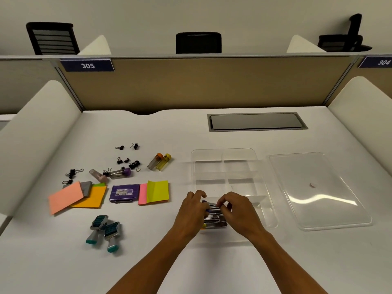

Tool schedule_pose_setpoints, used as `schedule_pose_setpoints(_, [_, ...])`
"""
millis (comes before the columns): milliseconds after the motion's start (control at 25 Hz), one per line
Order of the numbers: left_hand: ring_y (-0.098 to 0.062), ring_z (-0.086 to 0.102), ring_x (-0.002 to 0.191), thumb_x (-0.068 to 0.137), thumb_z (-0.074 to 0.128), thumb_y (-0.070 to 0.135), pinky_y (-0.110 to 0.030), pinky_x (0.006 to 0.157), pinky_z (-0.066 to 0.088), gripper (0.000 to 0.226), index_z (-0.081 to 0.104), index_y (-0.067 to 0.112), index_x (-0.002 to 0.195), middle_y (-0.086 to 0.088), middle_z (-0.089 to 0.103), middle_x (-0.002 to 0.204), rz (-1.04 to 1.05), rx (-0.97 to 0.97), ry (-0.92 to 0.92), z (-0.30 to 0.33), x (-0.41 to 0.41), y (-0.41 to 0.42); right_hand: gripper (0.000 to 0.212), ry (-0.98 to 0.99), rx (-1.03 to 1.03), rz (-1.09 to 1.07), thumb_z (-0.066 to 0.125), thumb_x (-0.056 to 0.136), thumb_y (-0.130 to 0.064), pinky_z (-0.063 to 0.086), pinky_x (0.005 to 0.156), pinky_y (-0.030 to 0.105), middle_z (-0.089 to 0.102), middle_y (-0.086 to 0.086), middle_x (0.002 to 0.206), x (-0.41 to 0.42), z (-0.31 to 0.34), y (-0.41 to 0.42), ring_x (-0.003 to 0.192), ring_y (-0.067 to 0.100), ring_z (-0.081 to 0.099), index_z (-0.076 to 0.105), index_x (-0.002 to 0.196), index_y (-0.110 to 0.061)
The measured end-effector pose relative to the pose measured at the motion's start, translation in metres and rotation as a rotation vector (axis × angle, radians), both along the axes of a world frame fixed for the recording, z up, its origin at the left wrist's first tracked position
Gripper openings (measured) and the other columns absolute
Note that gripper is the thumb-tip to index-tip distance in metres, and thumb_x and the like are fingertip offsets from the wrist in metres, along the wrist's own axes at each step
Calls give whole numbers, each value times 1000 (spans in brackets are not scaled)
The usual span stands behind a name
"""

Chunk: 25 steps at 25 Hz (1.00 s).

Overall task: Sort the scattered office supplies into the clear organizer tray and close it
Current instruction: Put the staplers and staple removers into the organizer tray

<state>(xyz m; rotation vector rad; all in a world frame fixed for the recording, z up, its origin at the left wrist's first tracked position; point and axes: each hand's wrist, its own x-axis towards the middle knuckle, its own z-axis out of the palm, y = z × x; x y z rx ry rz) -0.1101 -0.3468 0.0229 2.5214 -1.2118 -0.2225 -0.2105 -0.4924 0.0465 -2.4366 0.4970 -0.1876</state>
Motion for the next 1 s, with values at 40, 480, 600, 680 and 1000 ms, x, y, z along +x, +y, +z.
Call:
schedule_pose_setpoints(40, [-18, 40, 126, 90, 66, 29, -28, 103, 40, 32, 66, 20, 120, 0, 43, 144, 4, -10, 6, 0, -1, 1, 8, 0, 3, 4, 63, 92, -25, 51, 80, 15, 69, -6, 97, 1, 0, 0, 77, 11, 61, 69, 95, -23])
schedule_pose_setpoints(480, [-19, 51, 117, 89, 67, 26, -25, 93, 44, 34, 64, 15, 121, -3, 61, 123, 337, -386, 108, 15, 35, 73, 12, -20, 47, 171, 61, 91, -29, 49, 71, 12, 63, -24, 93, 44, 12, 32, 75, 2, 61, 64, 100, -36])
schedule_pose_setpoints(600, [-23, 54, 117, 88, 69, 25, -30, 96, 45, 37, 64, 12, 122, -6, 61, 126, 454, -401, 106, 15, 54, 111, 20, -26, 49, 283, 58, 91, -31, 50, 74, 17, 62, -23, 96, 66, 13, 53, 77, 2, 60, 62, 110, -36])
schedule_pose_setpoints(680, [-24, 54, 118, 88, 68, 25, -32, 96, 47, 39, 62, 10, 124, -9, 60, 128, 538, -419, 111, 16, 69, 137, 25, -10, 47, 352, 59, 91, -33, 51, 77, 21, 62, -20, 101, 83, 14, 67, 80, 2, 60, 59, 117, -35])
schedule_pose_setpoints(1000, [-27, 54, 118, 85, 71, 21, -31, 90, 47, 40, 62, 10, 123, -12, 58, 128, 719, -383, 45, 17, 134, 232, 47, 118, -33, 444, 62, 91, -33, 48, 89, 29, 58, -5, 123, 141, 14, 98, 100, 11, 57, 48, 136, -27])
